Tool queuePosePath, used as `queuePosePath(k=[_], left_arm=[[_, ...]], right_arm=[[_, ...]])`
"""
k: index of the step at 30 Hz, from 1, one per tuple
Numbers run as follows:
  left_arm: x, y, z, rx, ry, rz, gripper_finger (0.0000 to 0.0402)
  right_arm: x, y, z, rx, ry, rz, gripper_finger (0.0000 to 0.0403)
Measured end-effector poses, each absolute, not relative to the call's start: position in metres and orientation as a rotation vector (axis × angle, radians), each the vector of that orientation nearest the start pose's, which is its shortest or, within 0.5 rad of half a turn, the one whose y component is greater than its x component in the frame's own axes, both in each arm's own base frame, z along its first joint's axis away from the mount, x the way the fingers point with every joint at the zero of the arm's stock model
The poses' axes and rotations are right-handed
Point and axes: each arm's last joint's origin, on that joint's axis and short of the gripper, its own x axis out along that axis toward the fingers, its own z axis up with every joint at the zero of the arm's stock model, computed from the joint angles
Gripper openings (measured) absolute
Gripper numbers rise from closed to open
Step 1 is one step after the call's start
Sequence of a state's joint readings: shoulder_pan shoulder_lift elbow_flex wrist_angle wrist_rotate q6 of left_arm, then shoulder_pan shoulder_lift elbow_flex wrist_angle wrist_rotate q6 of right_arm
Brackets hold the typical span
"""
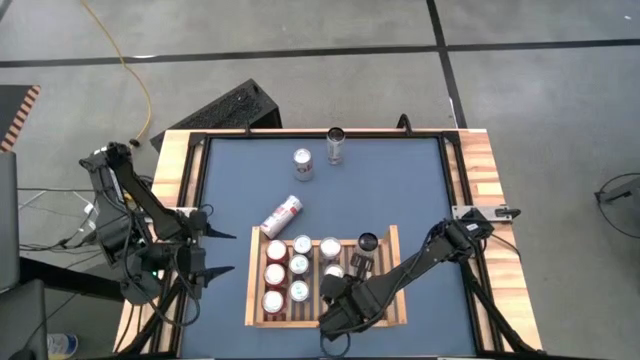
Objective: Place canned beverage on shelf
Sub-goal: Adjust the white-pink soda can on the shelf
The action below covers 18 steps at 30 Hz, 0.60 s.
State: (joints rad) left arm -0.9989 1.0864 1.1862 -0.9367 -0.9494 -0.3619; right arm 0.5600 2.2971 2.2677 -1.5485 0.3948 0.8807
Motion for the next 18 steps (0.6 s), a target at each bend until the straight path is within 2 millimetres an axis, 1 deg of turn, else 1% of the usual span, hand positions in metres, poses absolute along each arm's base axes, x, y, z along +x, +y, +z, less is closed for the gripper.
queuePosePath(k=[2,5,10,18], left_arm=[[0.125,-0.150,0.357,0.346,0.468,0.039,0.0320],[0.125,-0.151,0.356,0.351,0.469,0.040,0.0320],[0.125,-0.151,0.356,0.351,0.467,0.043,0.0320],[0.125,-0.151,0.356,0.351,0.467,0.043,0.0320]], right_arm=[[0.382,0.222,0.259,0.005,1.290,-0.465,0.0005],[0.389,0.218,0.254,-0.005,1.290,-0.454,0.0001],[0.392,0.219,0.253,-0.018,1.267,-0.424,0.0001],[0.389,0.219,0.253,-0.042,1.298,-0.430,0.0000]])
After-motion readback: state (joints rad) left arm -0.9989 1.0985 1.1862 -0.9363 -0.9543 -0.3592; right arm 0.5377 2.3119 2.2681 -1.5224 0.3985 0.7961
